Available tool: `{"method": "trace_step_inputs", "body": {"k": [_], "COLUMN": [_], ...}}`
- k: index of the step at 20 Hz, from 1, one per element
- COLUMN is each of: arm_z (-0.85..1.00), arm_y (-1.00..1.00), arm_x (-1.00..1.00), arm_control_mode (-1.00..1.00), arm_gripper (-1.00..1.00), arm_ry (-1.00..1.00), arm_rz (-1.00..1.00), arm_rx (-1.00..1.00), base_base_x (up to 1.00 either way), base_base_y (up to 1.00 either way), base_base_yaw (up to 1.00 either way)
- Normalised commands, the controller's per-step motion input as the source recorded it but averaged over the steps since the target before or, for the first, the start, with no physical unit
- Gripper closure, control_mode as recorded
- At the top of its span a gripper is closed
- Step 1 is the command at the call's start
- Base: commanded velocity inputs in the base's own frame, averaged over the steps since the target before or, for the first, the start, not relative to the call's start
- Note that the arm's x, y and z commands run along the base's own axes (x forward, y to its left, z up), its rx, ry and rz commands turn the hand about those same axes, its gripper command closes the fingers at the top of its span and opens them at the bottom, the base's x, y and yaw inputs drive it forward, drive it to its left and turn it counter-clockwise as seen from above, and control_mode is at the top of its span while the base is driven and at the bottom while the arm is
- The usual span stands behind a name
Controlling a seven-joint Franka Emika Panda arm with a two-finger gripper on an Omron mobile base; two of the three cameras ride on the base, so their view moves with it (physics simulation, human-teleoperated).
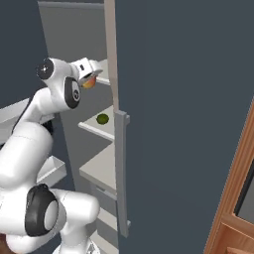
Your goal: Take the mango and squash from the highest rack and move them to the second highest rack where the lime and fish are located, to maximize freezer space. Close the freezer door after rearranging.
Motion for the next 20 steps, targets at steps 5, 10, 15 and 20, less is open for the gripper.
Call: {"method": "trace_step_inputs", "body": {"k": [5, 10, 15, 20], "arm_z": [-0.3, -0.56, -0.66, -0.55], "arm_y": [0.0, -0.01, -0.17, -0.28], "arm_x": [-0.79, 0.11, 0.29, 0.3], "arm_control_mode": [-1.0, -1.0, -1.0, -1.0], "arm_gripper": [1.0, 1.0, 1.0, 1.0], "arm_ry": [0.05, 0.14, 0.0, 0.0], "arm_rz": [-0.01, -0.04, 0.0, -0.08], "arm_rx": [0.03, 0.0, 0.05, 0.08], "base_base_x": [0.0, 0.0, 0.0, 0.0], "base_base_y": [0.0, 0.0, 0.0, 0.0], "base_base_yaw": [0.0, 0.0, 0.0, 0.0]}}
